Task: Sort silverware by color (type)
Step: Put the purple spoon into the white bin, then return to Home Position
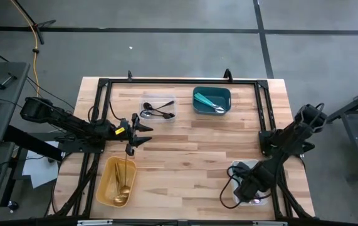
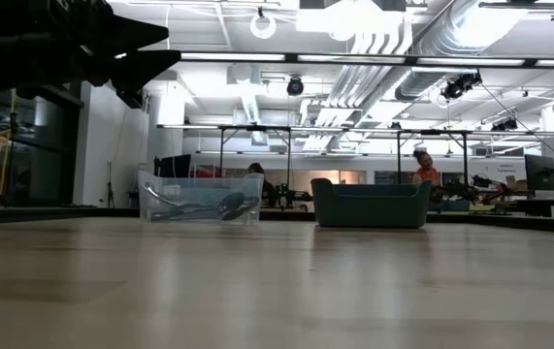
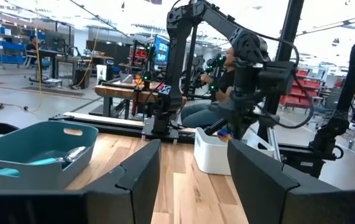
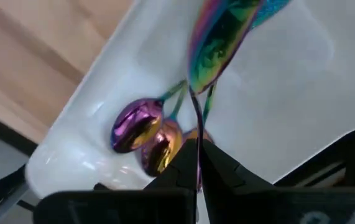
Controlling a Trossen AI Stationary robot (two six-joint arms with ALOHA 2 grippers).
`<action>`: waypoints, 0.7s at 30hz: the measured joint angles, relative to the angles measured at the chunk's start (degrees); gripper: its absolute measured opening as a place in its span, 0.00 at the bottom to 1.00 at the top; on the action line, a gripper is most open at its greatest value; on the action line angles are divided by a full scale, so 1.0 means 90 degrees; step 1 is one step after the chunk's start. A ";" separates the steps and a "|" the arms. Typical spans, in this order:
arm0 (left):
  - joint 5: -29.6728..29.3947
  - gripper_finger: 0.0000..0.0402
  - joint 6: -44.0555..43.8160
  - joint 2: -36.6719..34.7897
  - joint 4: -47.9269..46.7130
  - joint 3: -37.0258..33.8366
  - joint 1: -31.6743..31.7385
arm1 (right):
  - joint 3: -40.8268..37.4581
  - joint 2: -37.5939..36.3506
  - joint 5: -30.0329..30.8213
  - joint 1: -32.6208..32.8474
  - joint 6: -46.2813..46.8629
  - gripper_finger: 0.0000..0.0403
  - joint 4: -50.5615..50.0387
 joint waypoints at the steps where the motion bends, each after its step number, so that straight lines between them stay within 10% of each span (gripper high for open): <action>1: 0.0000 0.45 -0.0001 0.0000 -0.0001 0.0000 -0.0002 | -0.0070 0.0000 -0.0080 -0.0033 0.0000 0.00 0.0041; 21: 0.0000 0.45 -0.0164 0.0000 -0.0049 0.0000 -0.0002 | -0.0426 -0.0051 -0.1337 -0.1021 -0.1314 0.35 0.0447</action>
